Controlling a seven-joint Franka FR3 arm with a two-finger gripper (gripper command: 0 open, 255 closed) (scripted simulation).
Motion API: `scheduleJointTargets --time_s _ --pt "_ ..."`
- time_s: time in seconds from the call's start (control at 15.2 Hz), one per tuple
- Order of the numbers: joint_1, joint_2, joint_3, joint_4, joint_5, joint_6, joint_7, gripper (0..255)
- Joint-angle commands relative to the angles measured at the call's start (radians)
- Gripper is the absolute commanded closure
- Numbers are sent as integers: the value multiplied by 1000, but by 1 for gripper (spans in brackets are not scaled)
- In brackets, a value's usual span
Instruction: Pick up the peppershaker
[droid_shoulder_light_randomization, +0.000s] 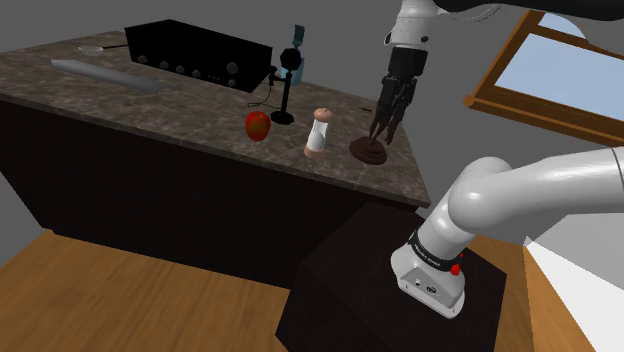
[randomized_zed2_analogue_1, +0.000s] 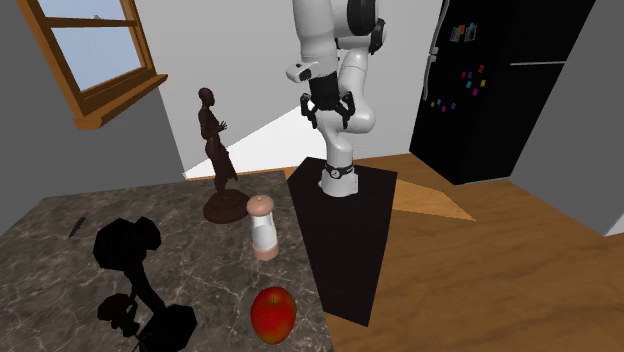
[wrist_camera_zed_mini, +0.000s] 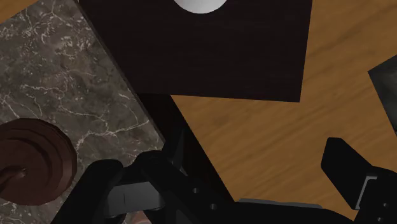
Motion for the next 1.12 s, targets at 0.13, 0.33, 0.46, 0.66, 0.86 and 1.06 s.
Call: scheduleJointTargets --time_s 0.13,0.33,0.46,0.66,0.86,1.06 --pt "-1 61 -15 12 -25 58 -40 0" --pt "-1 157 -37 39 -58 142 -95 0" --pt "-1 224 -50 64 -76 194 -130 0" --pt "0 326 -67 111 -99 267 -181 0" --pt "1 431 -83 169 -116 332 -228 0" --pt "1 536 -95 237 -127 387 -274 0"
